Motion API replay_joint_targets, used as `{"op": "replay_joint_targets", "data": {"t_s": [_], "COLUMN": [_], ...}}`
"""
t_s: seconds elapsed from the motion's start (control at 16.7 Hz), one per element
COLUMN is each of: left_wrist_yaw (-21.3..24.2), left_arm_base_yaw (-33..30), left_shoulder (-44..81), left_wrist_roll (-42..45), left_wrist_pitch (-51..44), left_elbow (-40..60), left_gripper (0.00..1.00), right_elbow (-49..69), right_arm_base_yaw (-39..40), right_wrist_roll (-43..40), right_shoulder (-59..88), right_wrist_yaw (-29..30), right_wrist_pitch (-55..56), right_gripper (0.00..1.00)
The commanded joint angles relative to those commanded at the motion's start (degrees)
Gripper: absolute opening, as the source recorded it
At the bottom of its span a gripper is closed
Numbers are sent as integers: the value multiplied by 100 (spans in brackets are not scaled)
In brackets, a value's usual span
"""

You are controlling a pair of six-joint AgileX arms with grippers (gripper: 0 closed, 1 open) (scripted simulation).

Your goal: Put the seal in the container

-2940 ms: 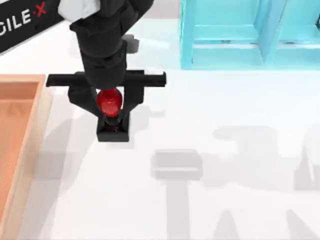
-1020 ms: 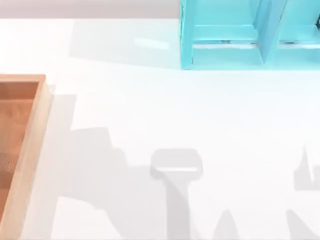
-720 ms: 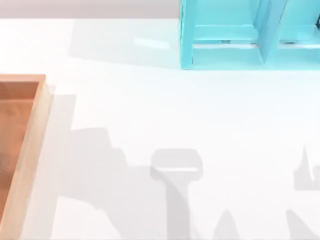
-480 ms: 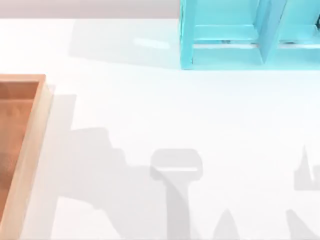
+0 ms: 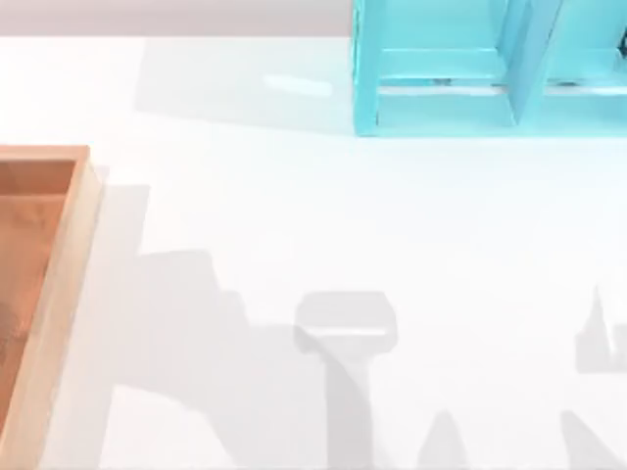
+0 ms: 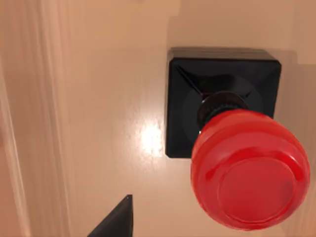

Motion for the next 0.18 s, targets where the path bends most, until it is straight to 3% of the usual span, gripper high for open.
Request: {"op": "replay_joint_targets", "data": {"t_s": [0.18], "left_wrist_yaw": [0], "left_arm_base_yaw": [0], "left_shoulder": [0], "left_wrist_roll": [0], "left_wrist_pitch": [0], "left_elbow": [0], "left_gripper": [100], "right_elbow": [0], "right_arm_base_yaw": [0], "right_wrist_roll": [0], "right_shoulder": [0], "right_wrist_yaw": [0], "right_wrist_pitch": [0], "right_gripper": [100]}}
